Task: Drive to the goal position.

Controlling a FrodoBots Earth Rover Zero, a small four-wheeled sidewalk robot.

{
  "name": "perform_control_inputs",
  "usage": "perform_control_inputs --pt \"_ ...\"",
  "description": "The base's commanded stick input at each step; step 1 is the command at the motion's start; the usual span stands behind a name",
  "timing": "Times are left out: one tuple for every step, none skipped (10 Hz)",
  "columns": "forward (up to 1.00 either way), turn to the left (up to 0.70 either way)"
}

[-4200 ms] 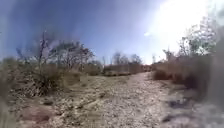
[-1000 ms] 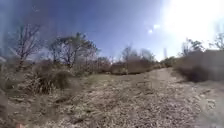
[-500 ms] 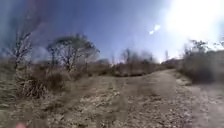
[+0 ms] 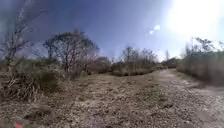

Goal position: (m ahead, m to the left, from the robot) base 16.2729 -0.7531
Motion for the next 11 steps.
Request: perform_control_inputs --pt "0.7 0.01" --pt "0.7 0.0" --pt "0.7 0.0" --pt "0.7 0.0" --pt "0.7 0.0" --pt "0.7 -0.01" --pt "0.7 -0.01" --pt "0.7 0.0" --pt "0.7 0.0" --pt "0.7 0.0" --pt "0.7 0.09"
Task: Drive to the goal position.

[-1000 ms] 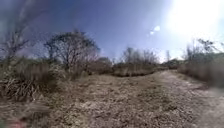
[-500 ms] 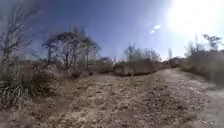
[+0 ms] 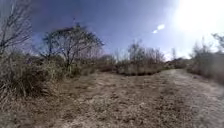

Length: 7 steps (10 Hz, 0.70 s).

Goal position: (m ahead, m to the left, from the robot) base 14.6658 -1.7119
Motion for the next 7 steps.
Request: perform_control_inputs --pt "0.7 0.18" --pt "0.7 0.16" --pt "0.7 0.15" --pt "0.7 0.13" --pt "0.7 0.12" --pt "0.7 0.11" --pt "0.7 0.09"
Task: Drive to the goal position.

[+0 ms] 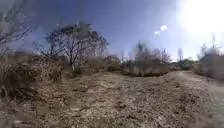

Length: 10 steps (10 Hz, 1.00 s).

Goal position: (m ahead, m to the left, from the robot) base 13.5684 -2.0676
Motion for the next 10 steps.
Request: perform_control_inputs --pt "0.7 0.08" --pt "0.7 0.06" --pt "0.7 0.05" --pt "0.7 0.04" --pt "0.7 0.02" --pt "0.7 0.01" --pt "0.7 -0.01" --pt "0.7 -0.02" --pt "0.7 -0.11" --pt "0.7 -0.12"
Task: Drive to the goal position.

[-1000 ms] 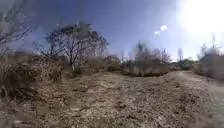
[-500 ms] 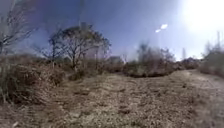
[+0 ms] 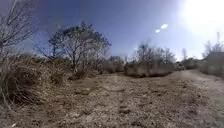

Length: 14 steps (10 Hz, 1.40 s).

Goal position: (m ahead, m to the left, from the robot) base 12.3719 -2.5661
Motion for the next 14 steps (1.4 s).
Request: perform_control_inputs --pt "0.7 -0.12" --pt "0.7 -0.04" --pt "0.7 -0.02" --pt "0.7 -0.02" --pt "0.7 -0.02" --pt "0.7 -0.02" --pt "0.7 -0.03" --pt "0.7 -0.02" --pt "0.7 -0.03" --pt "0.7 -0.03" --pt "0.7 -0.03" --pt "0.7 -0.03" --pt "0.7 -0.02" --pt "0.7 -0.01"
